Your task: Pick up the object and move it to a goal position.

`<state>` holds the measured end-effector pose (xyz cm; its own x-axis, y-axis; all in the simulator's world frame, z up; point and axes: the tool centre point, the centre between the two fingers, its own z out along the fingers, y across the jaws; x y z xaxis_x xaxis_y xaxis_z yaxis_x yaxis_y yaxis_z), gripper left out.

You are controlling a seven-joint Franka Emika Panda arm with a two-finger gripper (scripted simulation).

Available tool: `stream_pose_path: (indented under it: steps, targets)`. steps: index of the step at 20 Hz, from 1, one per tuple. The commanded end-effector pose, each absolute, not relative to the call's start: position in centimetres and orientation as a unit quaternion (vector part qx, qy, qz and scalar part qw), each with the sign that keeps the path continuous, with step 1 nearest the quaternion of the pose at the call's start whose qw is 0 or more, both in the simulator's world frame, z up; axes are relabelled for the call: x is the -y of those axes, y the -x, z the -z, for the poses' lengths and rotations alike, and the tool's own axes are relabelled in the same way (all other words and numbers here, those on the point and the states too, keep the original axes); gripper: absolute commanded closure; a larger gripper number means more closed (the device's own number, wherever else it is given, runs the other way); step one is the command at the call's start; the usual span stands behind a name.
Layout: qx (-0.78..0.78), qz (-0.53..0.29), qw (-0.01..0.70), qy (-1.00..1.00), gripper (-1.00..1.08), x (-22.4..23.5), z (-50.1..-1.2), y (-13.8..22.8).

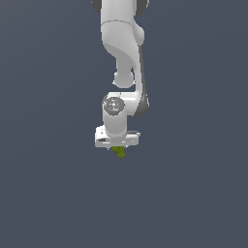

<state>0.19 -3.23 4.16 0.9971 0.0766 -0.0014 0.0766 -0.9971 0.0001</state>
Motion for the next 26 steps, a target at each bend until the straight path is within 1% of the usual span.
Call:
stream_pose_path:
  steps: [1, 15, 20, 26]
  targets:
    - [-0.038, 0.0, 0.0, -0.999, 1.08, 3.2, -4.1, -0.3]
    - [-0.038, 0.0, 0.0, -0.999, 1.08, 3.7, -5.0, -0.7]
    - [-0.039, 0.0, 0.0, -0.999, 1.08, 4.9, -7.0, -1.8]
    - [-0.039, 0.0, 0.0, -0.999, 1.08, 7.0, -10.6, -3.8]
